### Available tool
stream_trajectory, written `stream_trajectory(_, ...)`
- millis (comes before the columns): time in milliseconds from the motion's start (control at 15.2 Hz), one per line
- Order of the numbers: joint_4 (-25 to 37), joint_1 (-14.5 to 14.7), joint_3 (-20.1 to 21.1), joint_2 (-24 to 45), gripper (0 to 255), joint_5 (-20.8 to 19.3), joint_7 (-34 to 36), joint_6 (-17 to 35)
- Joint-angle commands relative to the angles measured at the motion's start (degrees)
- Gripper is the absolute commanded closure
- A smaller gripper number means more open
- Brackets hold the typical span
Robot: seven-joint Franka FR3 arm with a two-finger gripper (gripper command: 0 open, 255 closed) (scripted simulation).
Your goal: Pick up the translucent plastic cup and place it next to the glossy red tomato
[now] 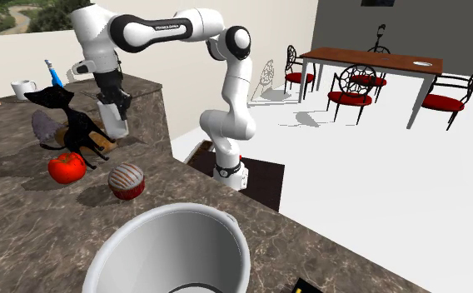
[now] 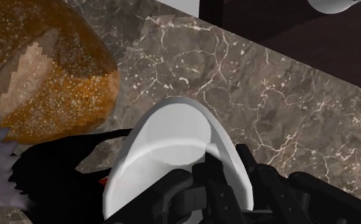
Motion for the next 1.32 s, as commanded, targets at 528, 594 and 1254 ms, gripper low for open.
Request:
stream_trajectory(528,-8.18,-0.66,-1.53,-0.91,255,-1.38,0.57,7.38)
stream_trajectory(594,-8.93,-0.72,-1.71,-0.93,255,-1.52,0.61,8.13)
stream_trajectory(1254,-10.58,-0.82,-2.16,-0.93,255,-1.83,0.68,9.80)
